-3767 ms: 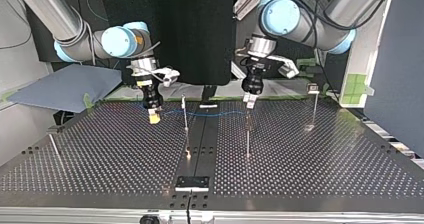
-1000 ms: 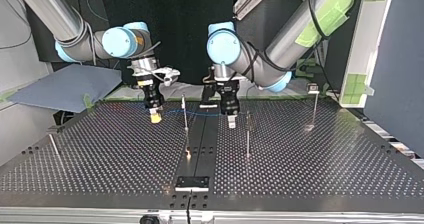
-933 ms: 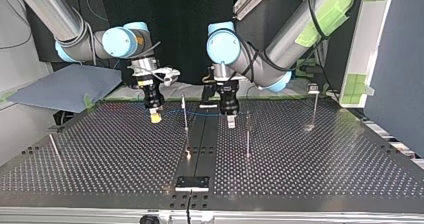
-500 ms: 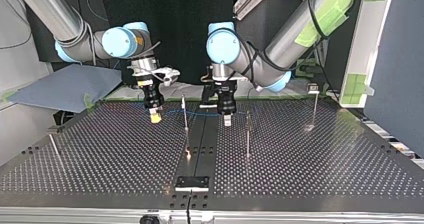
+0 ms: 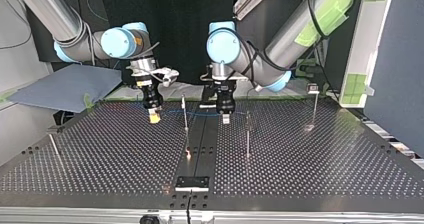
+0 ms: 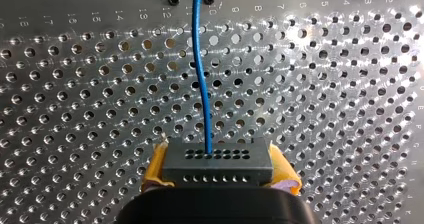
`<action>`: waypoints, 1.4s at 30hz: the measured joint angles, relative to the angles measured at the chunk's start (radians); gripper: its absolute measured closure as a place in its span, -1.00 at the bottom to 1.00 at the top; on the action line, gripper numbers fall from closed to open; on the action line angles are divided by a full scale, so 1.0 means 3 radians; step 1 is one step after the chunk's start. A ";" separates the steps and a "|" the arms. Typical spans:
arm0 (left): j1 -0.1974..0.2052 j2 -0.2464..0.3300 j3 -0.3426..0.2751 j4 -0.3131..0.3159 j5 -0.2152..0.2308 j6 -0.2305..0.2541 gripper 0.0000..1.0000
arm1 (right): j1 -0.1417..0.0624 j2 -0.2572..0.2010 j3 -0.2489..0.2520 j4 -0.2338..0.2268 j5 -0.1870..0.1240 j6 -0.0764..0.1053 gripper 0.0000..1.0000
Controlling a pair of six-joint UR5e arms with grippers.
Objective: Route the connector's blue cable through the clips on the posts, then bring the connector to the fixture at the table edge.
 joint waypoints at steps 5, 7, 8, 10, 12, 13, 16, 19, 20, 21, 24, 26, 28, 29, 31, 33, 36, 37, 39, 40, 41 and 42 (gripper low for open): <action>-0.0020 0.0000 -0.0092 0.0074 0.0006 0.0003 1.00 | 0.0001 0.0000 0.0003 0.0040 0.0007 -0.0003 0.99; -0.0028 0.0000 -0.0144 0.0121 0.0008 0.0005 1.00 | 0.0001 0.0000 0.0014 0.0054 0.0011 -0.0003 0.99; -0.0032 -0.0001 -0.0167 0.0137 0.0009 0.0005 1.00 | 0.0001 0.0000 0.0021 0.0056 0.0013 -0.0003 0.99; -0.0037 -0.0009 -0.0210 0.0165 0.0013 0.0006 1.00 | 0.0001 0.0000 0.0041 0.0057 0.0017 -0.0003 0.99; -0.0046 -0.0035 -0.0233 0.0178 0.0021 0.0009 1.00 | 0.0001 0.0000 0.0060 0.0066 0.0020 -0.0001 0.99; -0.0050 -0.0051 -0.0238 0.0180 0.0024 0.0011 1.00 | 0.0002 0.0000 0.0069 0.0073 0.0023 0.0000 0.99; -0.0076 -0.0123 -0.0248 0.0184 0.0026 0.0020 1.00 | 0.0000 0.0000 0.0107 0.0092 0.0034 0.0001 0.99; -0.0116 -0.0206 -0.0265 0.0215 0.0020 0.0019 1.00 | -0.0002 0.0000 0.0158 0.0091 0.0045 0.0002 0.99; -0.0130 -0.0232 -0.0278 0.0240 0.0018 0.0018 1.00 | -0.0003 0.0000 0.0174 0.0090 0.0051 0.0002 0.99; -0.0139 -0.0246 -0.0285 0.0261 0.0016 0.0017 1.00 | -0.0006 0.0000 0.0196 0.0088 0.0060 0.0002 0.99; -0.0157 -0.0268 -0.0298 0.0312 0.0015 0.0014 1.00 | -0.0013 0.0000 0.0250 0.0085 0.0078 0.0001 0.99; -0.0166 -0.0274 -0.0305 0.0328 0.0013 0.0011 1.00 | -0.0019 0.0000 0.0286 0.0070 0.0085 0.0001 0.99; -0.0185 -0.0275 -0.0326 0.0351 0.0011 0.0007 1.00 | -0.0030 0.0000 0.0331 0.0040 0.0091 0.0005 0.99; -0.0196 -0.0275 -0.0348 0.0373 0.0010 0.0005 1.00 | -0.0036 0.0000 0.0351 0.0022 0.0093 0.0008 0.99; -0.0207 -0.0275 -0.0389 0.0415 0.0011 0.0003 1.00 | -0.0050 0.0000 0.0403 -0.0026 0.0095 0.0019 0.99; -0.0218 -0.0276 -0.0443 0.0463 0.0015 0.0002 1.00 | -0.0061 0.0000 0.0450 -0.0071 0.0096 0.0028 0.99; -0.0238 -0.0276 -0.0499 0.0505 0.0024 0.0001 1.00 | -0.0082 0.0002 0.0542 -0.0163 0.0097 0.0038 0.99; -0.0245 -0.0277 -0.0507 0.0512 0.0026 0.0001 1.00 | -0.0087 0.0003 0.0569 -0.0187 0.0097 0.0042 0.99; -0.0262 -0.0294 -0.0516 0.0520 0.0031 0.0002 1.00 | -0.0098 0.0004 0.0619 -0.0229 0.0097 0.0051 0.99; -0.0269 -0.0309 -0.0518 0.0524 0.0034 0.0003 1.00 | -0.0103 0.0004 0.0635 -0.0240 0.0097 0.0055 0.99; -0.0278 -0.0332 -0.0520 0.0534 0.0041 0.0005 1.00 | -0.0107 0.0004 0.0649 -0.0247 0.0097 0.0057 0.99; -0.0285 -0.0352 -0.0521 0.0544 0.0047 0.0006 1.00 | -0.0111 0.0004 0.0665 -0.0254 0.0097 0.0060 0.99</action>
